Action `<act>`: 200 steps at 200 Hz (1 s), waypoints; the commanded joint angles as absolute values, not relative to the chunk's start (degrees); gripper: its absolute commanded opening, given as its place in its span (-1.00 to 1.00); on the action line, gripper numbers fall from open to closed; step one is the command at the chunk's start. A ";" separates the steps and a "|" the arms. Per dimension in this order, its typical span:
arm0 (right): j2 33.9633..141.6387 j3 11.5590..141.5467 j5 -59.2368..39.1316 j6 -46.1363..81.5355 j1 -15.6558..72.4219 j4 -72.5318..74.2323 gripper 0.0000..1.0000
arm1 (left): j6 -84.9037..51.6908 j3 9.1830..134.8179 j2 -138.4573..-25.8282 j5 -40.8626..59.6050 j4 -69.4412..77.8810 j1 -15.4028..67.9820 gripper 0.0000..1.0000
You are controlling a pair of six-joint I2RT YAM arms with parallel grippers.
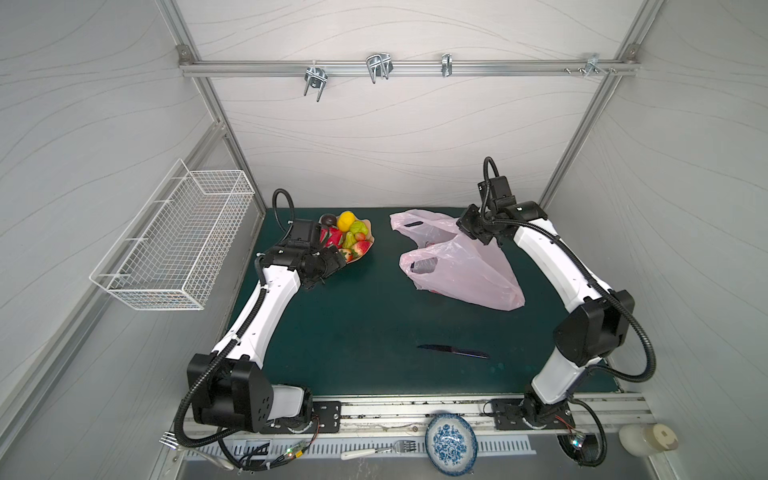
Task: Place the fruits into the plastic bag
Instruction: 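Hold bag open with right gripper while left gripper lowers over the fruit bowl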
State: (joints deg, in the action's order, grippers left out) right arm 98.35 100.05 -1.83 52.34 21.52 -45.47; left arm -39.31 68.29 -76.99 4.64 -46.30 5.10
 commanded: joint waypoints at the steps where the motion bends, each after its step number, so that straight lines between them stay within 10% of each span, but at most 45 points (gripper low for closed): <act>1: 96.87 100.14 -3.96 53.37 20.99 -44.05 -1.00 | -43.38 66.08 -78.02 8.52 -41.46 2.59 0.73; 83: 96.35 99.49 -5.33 51.37 20.74 -43.81 -1.00 | -44.64 69.09 -87.33 14.36 -29.55 -0.83 0.60; 200: 95.14 97.14 -6.84 50.24 19.60 -43.15 -1.00 | -23.50 104.78 -114.62 -0.19 -47.99 -1.05 0.66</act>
State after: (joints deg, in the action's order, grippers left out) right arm 97.30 97.82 -6.28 50.89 19.94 -43.68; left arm -31.22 97.47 -109.65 5.04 -41.60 -0.75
